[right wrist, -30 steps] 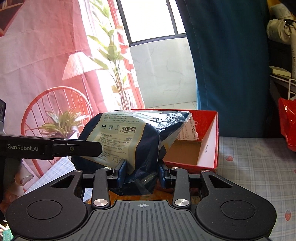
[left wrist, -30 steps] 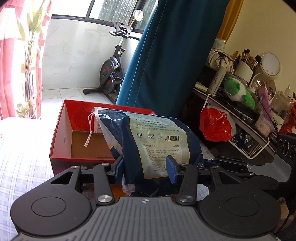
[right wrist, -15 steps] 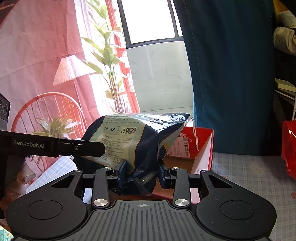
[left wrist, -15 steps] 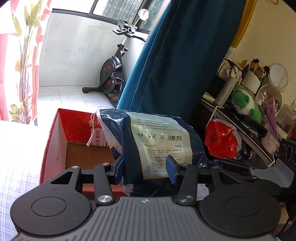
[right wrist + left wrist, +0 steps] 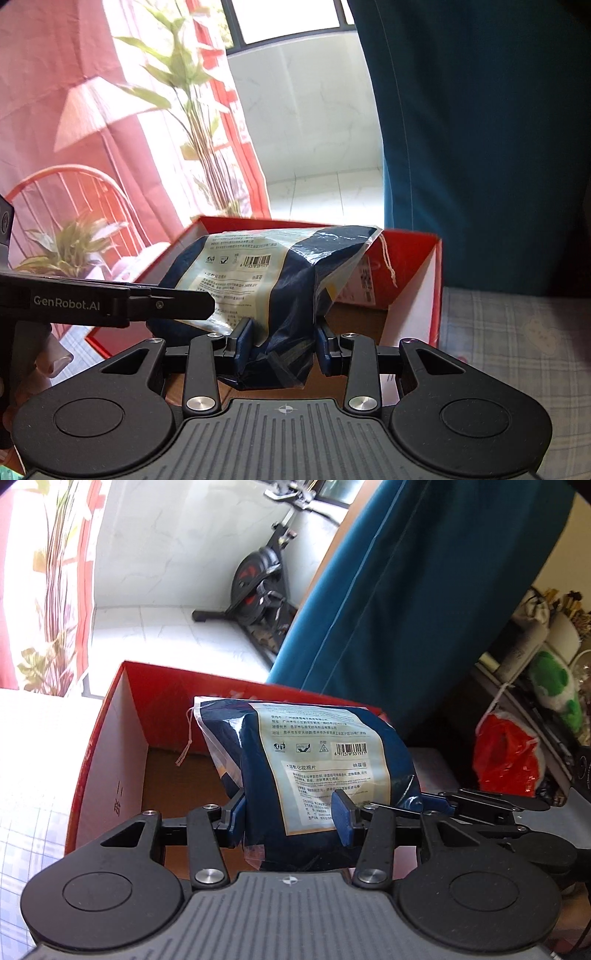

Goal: Organize soft objects
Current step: 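Lower the blue bag into the red box and open both grippers, then withdraw both grippers and move them toward the white cloth, then close both grippers on the white cloth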

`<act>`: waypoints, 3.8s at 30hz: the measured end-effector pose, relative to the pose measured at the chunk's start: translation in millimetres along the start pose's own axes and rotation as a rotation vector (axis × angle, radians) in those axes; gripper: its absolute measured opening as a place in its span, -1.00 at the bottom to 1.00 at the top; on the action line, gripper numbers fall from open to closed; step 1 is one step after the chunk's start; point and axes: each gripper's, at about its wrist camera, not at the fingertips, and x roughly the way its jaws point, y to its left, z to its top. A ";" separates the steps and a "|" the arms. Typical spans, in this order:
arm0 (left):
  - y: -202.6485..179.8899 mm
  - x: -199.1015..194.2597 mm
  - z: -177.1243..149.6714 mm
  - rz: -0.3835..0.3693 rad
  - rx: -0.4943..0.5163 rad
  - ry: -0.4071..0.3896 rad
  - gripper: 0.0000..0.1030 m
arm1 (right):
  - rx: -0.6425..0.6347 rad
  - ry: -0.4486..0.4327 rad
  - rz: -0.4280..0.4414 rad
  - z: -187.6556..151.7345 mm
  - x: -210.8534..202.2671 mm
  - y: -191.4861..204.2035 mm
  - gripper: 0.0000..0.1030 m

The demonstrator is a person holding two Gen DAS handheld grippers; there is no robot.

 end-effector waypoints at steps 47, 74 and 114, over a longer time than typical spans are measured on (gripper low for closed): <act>-10.7 -109.0 -61.6 0.263 0.179 -0.136 0.96 | -0.087 -0.049 -0.114 -61.4 -80.8 43.8 0.97; -5.9 -148.7 -179.8 0.230 0.147 -0.057 1.00 | -0.112 0.050 -0.075 -178.9 -135.4 65.5 0.99; 13.3 -83.8 -233.9 -0.009 -0.049 0.068 -0.22 | -0.068 0.179 -0.015 -228.6 -93.1 67.7 0.08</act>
